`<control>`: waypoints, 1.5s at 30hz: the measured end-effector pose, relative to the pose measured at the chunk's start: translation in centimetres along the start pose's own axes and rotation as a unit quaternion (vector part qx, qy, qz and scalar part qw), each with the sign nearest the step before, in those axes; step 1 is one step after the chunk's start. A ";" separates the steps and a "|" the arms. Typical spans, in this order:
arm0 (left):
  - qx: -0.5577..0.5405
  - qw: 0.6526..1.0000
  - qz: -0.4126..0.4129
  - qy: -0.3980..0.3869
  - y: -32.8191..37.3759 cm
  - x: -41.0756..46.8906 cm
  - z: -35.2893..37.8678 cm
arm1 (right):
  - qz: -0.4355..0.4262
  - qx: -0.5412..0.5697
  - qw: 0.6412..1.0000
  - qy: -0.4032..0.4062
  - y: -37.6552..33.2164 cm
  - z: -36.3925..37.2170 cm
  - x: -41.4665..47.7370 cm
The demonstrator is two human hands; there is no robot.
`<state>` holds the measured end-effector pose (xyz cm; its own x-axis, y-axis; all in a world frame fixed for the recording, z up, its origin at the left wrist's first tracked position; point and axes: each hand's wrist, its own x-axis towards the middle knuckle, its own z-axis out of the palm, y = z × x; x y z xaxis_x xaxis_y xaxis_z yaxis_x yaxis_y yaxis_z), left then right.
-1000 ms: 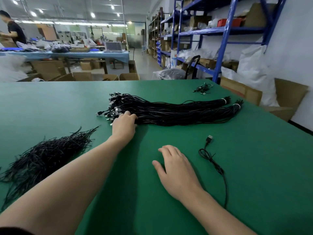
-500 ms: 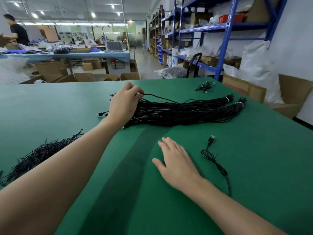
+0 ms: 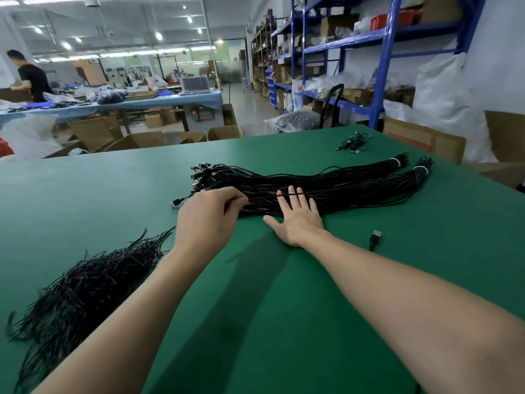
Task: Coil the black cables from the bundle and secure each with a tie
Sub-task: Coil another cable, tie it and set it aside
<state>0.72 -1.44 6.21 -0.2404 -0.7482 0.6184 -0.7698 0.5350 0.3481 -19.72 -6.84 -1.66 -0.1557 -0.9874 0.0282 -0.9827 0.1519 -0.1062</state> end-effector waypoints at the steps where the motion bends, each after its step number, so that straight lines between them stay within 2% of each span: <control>1: -0.009 1.000 -0.024 0.005 -0.5 0.0 -0.5 | -0.005 0.004 1.000 -0.002 0.2 0.1 0.2; 3: -0.052 0.994 -0.089 0.034 -2.0 0.2 -2.1 | -0.015 0.016 1.000 -0.001 0.5 0.3 0.4; 6: -0.181 0.960 -0.191 0.092 -4.0 -0.1 -4.7 | -0.017 0.018 1.000 0.008 0.5 0.4 0.5; 10: -0.267 0.933 -0.238 0.032 -2.5 -2.7 -5.5 | -0.020 0.004 0.999 0.044 0.1 -0.1 -1.0; 12: -0.371 0.884 -0.285 -0.004 -1.3 -3.9 -5.4 | -0.059 0.024 0.996 0.063 -0.8 -0.7 -2.6; 14: -0.475 0.820 -0.319 -0.032 -0.3 -4.8 -5.6 | -0.111 0.141 0.983 0.045 -2.2 -1.8 -4.6; 15: -0.496 0.803 -0.328 -0.043 0.2 -5.3 -5.7 | -0.116 0.254 0.960 0.011 -3.1 -2.6 -5.9; 16: -0.502 0.797 -0.333 -0.053 0.7 -5.8 -5.8 | -0.103 0.391 0.913 -0.044 -4.0 -3.3 -7.6; 18: -0.505 0.794 -0.333 -0.066 1.9 -6.9 -5.8 | -0.074 0.610 0.772 -0.161 -5.3 -4.5 -11.3; 19: -0.507 0.793 -0.330 -0.067 2.6 -7.5 -5.7 | -0.067 0.676 0.706 -0.203 -5.7 -4.9 -13.1; 20: -0.506 0.797 -0.323 -0.065 3.3 -8.0 -5.6 | -0.065 0.715 0.657 -0.231 -5.8 -5.1 -14.7; 21: -0.501 0.805 -0.312 -0.059 4.0 -8.6 -5.6 | -0.061 0.738 0.626 -0.244 -5.9 -5.3 -16.1; 25: -0.448 0.858 -0.243 -0.068 6.6 -11.0 -5.5 | -0.037 0.800 0.551 -0.236 -5.1 -5.9 -19.9; 27: -0.367 0.901 -0.215 -0.089 7.2 -12.0 -5.1 | -0.051 0.814 0.531 -0.231 -4.5 -6.1 -21.4; 30: -0.319 0.925 -0.182 -0.101 8.1 -12.9 -4.9 | -0.054 0.839 0.501 -0.204 -4.0 -5.5 -23.2; 32: -0.336 0.924 -0.154 -0.101 8.4 -13.3 -4.8 | -0.030 0.858 0.481 -0.177 -3.6 -5.0 -23.9; 34: -0.388 0.896 -0.174 -0.129 8.2 -14.0 -4.7 | -0.007 0.868 0.475 -0.141 -2.8 -4.9 -24.1; 36: -0.423 0.861 -0.203 -0.195 7.8 -15.3 -4.5 | 0.017 0.888 0.449 -0.102 -1.8 -4.9 -24.1; 38: -0.417 0.846 -0.189 -0.272 7.3 -16.8 -4.2 | 0.029 0.911 0.406 -0.071 -1.0 -4.9 -24.0; 41: -0.398 0.850 -0.133 -0.318 6.5 -18.0 -4.0 | 0.035 0.930 0.364 -0.045 -0.5 -4.9 -24.1; 45: -0.334 0.885 -0.074 -0.315 6.0 -18.2 -3.9 | 0.030 0.940 0.338 -0.038 -0.2 -4.9 -24.0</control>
<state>2.78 16.86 -0.23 -0.6103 -0.7873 0.0881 -0.3494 0.3674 0.8620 -16.28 17.03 2.56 -0.0970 -0.9941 -0.0486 0.8331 -0.0544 -0.5505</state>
